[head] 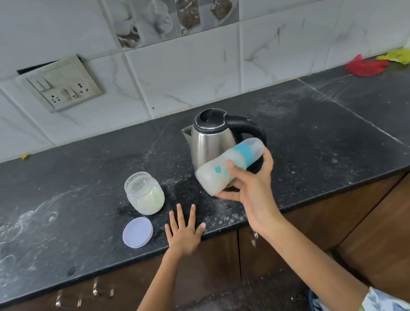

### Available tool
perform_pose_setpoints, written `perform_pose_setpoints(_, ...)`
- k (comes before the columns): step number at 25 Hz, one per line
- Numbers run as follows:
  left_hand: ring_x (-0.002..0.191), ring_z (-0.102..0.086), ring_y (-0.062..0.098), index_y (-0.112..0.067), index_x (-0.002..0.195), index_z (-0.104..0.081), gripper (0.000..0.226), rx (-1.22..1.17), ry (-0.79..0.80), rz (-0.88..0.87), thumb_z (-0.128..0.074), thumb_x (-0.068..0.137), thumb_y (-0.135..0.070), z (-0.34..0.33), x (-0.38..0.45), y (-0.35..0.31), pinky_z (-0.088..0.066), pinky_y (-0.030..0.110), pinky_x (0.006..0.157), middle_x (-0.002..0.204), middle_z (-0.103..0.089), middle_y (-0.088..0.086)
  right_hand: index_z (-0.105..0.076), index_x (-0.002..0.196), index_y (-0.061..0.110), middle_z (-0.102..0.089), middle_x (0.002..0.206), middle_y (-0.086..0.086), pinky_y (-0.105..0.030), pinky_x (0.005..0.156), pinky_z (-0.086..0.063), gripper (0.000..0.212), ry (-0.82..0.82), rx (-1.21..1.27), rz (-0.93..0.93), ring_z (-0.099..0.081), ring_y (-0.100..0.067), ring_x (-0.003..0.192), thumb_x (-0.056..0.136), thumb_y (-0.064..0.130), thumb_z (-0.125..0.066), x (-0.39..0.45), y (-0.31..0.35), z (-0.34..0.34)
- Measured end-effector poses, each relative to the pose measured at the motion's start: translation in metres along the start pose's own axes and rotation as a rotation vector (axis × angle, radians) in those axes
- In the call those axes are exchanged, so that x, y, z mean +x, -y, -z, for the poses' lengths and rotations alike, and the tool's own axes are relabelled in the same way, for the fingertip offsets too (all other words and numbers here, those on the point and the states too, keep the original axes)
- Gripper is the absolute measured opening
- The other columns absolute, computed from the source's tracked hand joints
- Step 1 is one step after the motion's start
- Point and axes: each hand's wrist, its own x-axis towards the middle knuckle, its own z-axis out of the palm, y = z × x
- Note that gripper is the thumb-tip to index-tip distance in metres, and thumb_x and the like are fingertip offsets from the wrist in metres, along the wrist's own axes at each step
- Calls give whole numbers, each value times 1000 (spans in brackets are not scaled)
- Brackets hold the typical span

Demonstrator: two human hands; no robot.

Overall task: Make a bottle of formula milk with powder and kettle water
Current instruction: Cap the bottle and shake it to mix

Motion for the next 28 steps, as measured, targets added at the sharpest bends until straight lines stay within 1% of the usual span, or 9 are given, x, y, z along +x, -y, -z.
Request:
perform_pose_setpoints(3,148,-8,27,-11,151,-14,76,-240,-11,81,-56,93,-38,-7,1,9,-4,42,121,160,-10,12,-39,129,55,-69,116,-8,-49,62,-60,86,250,-213,-120,-71,-28,103,72,8,-83,-20,-17,-1)
perform_pose_setpoints(4,148,-7,26,-13,152,-13,77,-239,-13,78,-55,93,-39,-7,1,9,-4,42,121,161,-9,10,-40,129,54,-70,115,-8,-49,61,-60,85,257,-202,-99,-71,-28,103,71,9,-83,-22,-17,-2)
perform_pose_setpoints(8,144,24,26,-35,149,10,64,34,-3,-14,-25,99,-52,-2,6,2,10,48,116,157,26,2,-32,139,47,-63,123,-9,-48,64,-61,77,-35,107,15,-72,-30,99,83,12,-72,1,-3,1)
perform_pose_setpoints(12,147,16,22,-25,152,2,75,-5,-31,26,-45,96,-44,-5,2,6,10,44,118,160,14,2,-40,130,54,-68,117,-8,-49,61,-61,83,251,-235,-106,-71,-28,103,71,15,-84,-21,-14,3)
perform_pose_setpoints(16,144,26,27,-34,149,11,63,68,18,-17,-23,99,-52,-3,5,-1,10,49,116,156,29,2,-32,139,46,-63,123,-9,-45,59,-61,75,-16,61,30,-72,-31,100,83,15,-72,-2,0,6)
perform_pose_setpoints(20,147,16,22,-31,150,7,75,12,-54,9,-45,96,-42,-6,2,5,6,48,119,159,17,-1,-37,131,56,-68,119,-6,-46,60,-60,80,266,-226,-151,-70,-28,105,75,16,-79,-27,-19,7)
perform_pose_setpoints(21,147,17,22,-33,148,10,76,12,-51,0,-45,96,-42,-6,3,5,6,48,118,159,17,0,-38,131,55,-69,118,-6,-46,60,-60,79,271,-220,-129,-70,-27,105,75,16,-78,-28,-18,7)
perform_pose_setpoints(25,143,27,27,-39,147,14,62,63,24,-23,-23,99,-53,-4,6,2,10,50,116,155,31,2,-30,140,47,-61,121,-7,-52,65,-61,75,-56,15,20,-72,-28,98,88,7,-66,0,2,10)
perform_pose_setpoints(28,146,21,25,-39,145,13,71,57,-31,-10,-39,97,-47,-8,5,7,8,49,117,158,23,0,-33,138,50,-66,119,-8,-54,65,-60,82,166,-197,-147,-70,-30,103,79,12,-77,-18,-20,14)
